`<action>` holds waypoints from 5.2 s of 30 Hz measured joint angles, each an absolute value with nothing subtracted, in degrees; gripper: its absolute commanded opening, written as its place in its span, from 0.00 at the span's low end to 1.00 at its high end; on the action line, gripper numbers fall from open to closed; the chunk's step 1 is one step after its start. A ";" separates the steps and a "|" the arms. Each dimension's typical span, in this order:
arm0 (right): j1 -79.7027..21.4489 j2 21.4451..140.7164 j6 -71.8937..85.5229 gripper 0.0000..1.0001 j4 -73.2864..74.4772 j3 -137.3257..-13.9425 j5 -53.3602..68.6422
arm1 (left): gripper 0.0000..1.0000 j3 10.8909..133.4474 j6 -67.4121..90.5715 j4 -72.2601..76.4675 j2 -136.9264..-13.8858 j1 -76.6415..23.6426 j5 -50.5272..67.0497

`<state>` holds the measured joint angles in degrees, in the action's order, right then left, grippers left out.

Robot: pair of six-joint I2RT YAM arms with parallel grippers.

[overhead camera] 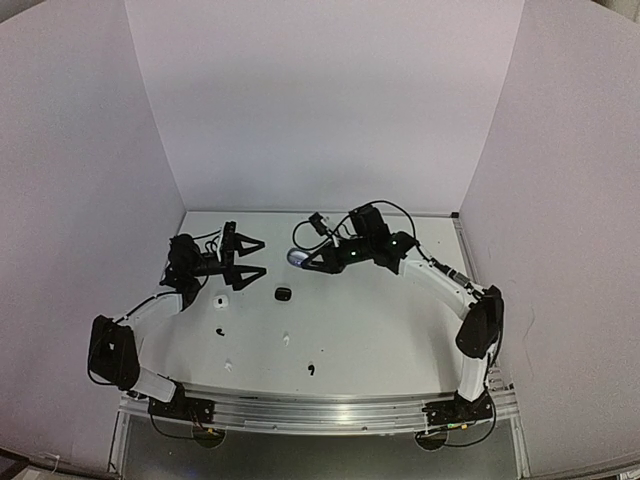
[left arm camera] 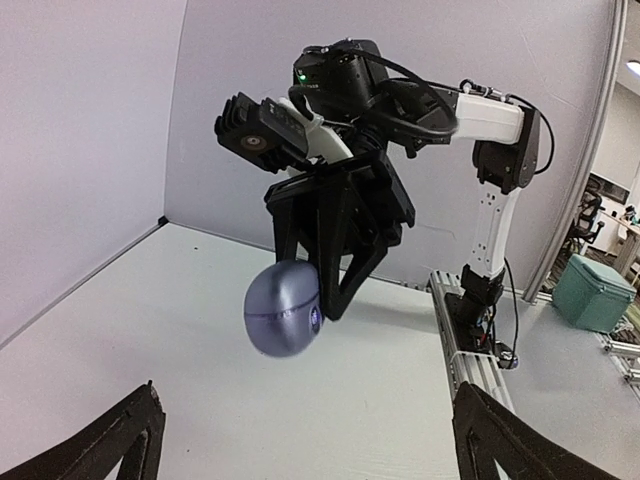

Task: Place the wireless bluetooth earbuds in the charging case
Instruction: Pass from the left arm to the right, then place the charging case with the earbuds at the center of the board, then pick up the charging case from the center of the board, then pass from the left arm to the right

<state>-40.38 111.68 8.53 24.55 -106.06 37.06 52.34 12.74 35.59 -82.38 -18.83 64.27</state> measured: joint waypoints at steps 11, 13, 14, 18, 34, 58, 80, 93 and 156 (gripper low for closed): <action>-18.15 114.77 -8.37 0.00 52.77 -97.60 36.31 | 1.00 51.38 2.48 23.50 -80.49 -17.19 61.81; -14.96 117.65 -11.83 0.00 57.63 -97.97 35.45 | 1.00 51.24 1.27 22.19 -80.27 -17.19 61.76; -14.00 119.08 -13.11 0.00 59.91 -98.80 35.22 | 0.99 51.23 0.69 21.54 -80.27 -17.19 61.74; -11.67 127.39 -17.89 0.00 68.56 -106.97 33.67 | 1.00 51.22 -1.40 18.89 -80.27 -17.19 61.69; -11.33 142.22 -23.28 0.03 75.23 -121.16 31.29 | 0.99 51.52 -4.39 15.42 -80.82 -17.19 61.26; -9.89 145.38 -19.98 0.51 76.23 -127.55 25.84 | 0.99 51.64 -4.54 15.38 -81.08 -17.19 60.16; -22.31 120.41 -7.07 0.80 54.78 -117.12 21.23 | 1.00 77.59 -58.22 -31.72 -112.06 -19.50 36.51; -25.78 117.94 -3.49 0.80 48.52 -106.75 21.42 | 0.94 90.70 -69.28 -41.92 -125.78 -24.14 34.35; -43.84 113.40 26.35 0.71 19.20 -105.62 21.47 | 0.00 64.41 -71.95 -4.33 -87.85 -28.36 33.12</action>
